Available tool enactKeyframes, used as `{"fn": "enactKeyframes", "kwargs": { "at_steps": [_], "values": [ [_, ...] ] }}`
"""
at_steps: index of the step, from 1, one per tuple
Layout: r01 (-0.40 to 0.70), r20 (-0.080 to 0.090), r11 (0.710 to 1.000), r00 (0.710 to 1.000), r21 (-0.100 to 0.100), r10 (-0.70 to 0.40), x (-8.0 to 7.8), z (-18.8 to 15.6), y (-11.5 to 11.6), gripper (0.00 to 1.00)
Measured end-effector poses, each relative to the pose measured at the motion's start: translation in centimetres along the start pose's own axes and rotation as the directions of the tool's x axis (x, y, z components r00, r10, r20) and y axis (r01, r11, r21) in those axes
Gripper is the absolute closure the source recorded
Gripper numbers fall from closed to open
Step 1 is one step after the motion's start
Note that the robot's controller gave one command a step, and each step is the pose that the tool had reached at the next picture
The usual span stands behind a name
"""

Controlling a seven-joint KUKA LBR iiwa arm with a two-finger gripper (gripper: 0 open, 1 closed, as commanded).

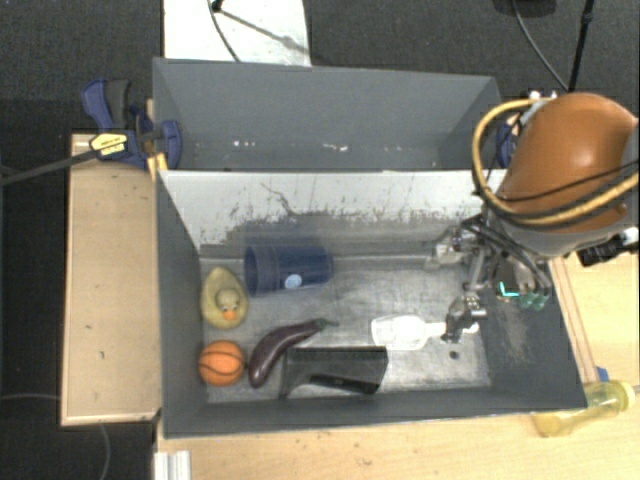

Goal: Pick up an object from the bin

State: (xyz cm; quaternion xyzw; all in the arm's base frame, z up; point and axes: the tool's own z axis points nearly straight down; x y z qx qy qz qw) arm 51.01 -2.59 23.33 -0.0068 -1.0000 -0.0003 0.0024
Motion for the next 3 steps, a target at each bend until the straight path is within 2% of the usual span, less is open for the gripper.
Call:
{"fn": "enactKeyframes", "kwargs": {
  "at_steps": [1, 2, 3],
  "values": [
    [0.001, 0.008, 1.0, 1.0, 0.0, -0.001, -0.2, -0.4, 0.0, 0.0],
    [0.051, 0.012, 0.999, 0.999, 0.001, -0.051, 1.1, 7.3, -1.6, 0.0],
    [0.066, 0.003, 0.998, 0.998, 0.0, -0.066, 1.6, 12.0, -2.0, 0.0]
  ]
}}
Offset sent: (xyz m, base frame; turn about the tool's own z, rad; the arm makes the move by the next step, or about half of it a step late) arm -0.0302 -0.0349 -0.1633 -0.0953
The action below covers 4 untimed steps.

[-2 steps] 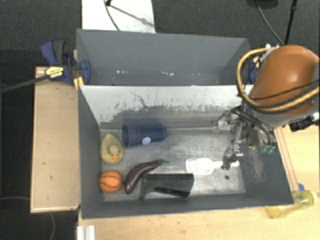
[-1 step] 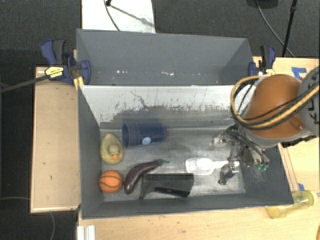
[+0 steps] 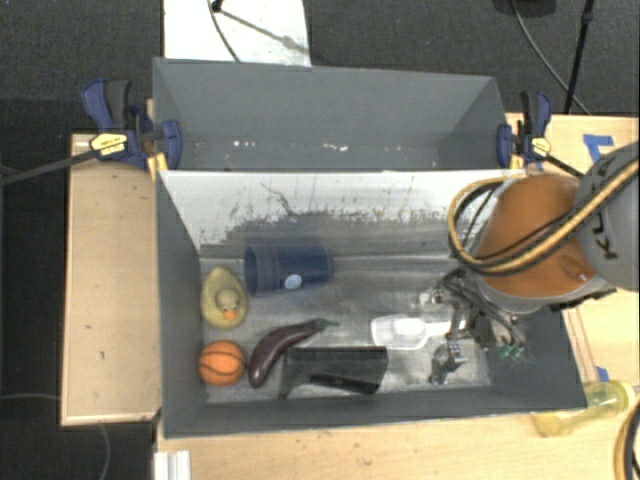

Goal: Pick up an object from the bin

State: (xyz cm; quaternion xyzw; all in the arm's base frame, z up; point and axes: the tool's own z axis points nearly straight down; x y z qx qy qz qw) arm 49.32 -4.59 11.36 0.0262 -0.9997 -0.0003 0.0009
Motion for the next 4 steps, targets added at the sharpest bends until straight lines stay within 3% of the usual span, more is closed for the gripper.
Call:
{"fn": "enactKeyframes", "kwargs": {
  "at_steps": [1, 2, 3, 4],
  "values": [
    [0.173, 0.006, 0.985, 0.985, 0.001, -0.173, -1.3, -0.7, 0.4, 0.0],
    [0.002, 0.008, 1.0, 1.0, 0.001, -0.002, 0.0, 4.2, -1.2, 0.0],
    [0.238, 0.019, 0.971, 0.971, 0.003, -0.238, -2.0, 3.8, -1.9, 1.0],
    [0.238, 0.019, 0.971, 0.971, 0.003, -0.238, -2.0, 3.8, -1.9, 1.0]
  ]
}}
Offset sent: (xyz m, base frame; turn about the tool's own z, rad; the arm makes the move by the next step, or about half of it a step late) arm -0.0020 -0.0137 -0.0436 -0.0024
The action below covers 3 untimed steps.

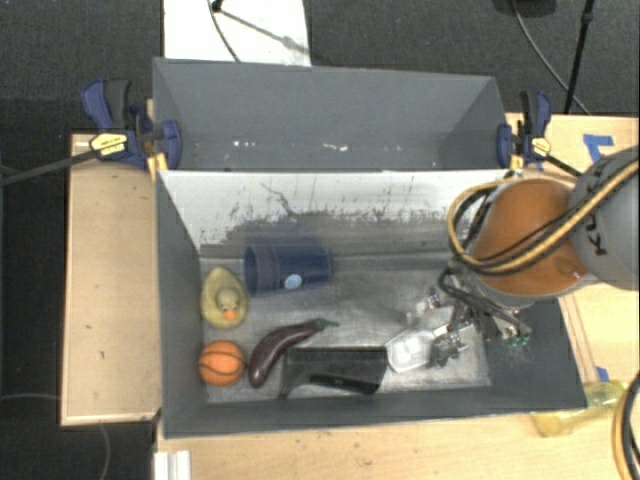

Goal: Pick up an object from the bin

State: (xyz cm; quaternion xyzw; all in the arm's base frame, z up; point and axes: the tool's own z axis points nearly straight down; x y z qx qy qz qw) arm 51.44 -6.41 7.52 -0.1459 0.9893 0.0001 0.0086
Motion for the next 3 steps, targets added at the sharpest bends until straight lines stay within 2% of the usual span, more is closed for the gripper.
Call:
{"fn": "enactKeyframes", "kwargs": {
  "at_steps": [1, 2, 3],
  "values": [
    [0.0, -0.004, 1.0, 1.0, -0.001, 0.0, 0.1, -0.3, 0.0, 1.0],
    [0.0, -0.019, 1.0, 1.0, -0.005, 0.0, 0.4, -1.5, 0.1, 1.0],
    [-0.002, -0.021, 1.0, 1.0, -0.005, 0.002, 0.4, -3.7, 0.1, 1.0]
  ]
}}
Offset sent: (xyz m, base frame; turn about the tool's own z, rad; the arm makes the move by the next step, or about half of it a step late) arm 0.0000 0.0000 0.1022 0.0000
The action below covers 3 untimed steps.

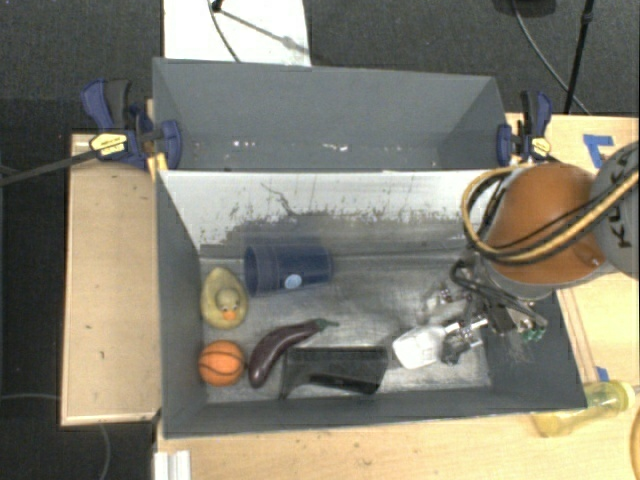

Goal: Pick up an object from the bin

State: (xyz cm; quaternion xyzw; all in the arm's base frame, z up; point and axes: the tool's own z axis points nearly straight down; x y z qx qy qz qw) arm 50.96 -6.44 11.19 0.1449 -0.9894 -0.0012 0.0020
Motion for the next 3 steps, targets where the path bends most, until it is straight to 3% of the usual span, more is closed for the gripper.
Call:
{"fn": "enactKeyframes", "kwargs": {
  "at_steps": [3],
  "values": [
    [-0.004, 0.01, 1.0, 1.0, 0.005, 0.004, -0.2, -4.2, -0.1, 1.0]
  ]
}}
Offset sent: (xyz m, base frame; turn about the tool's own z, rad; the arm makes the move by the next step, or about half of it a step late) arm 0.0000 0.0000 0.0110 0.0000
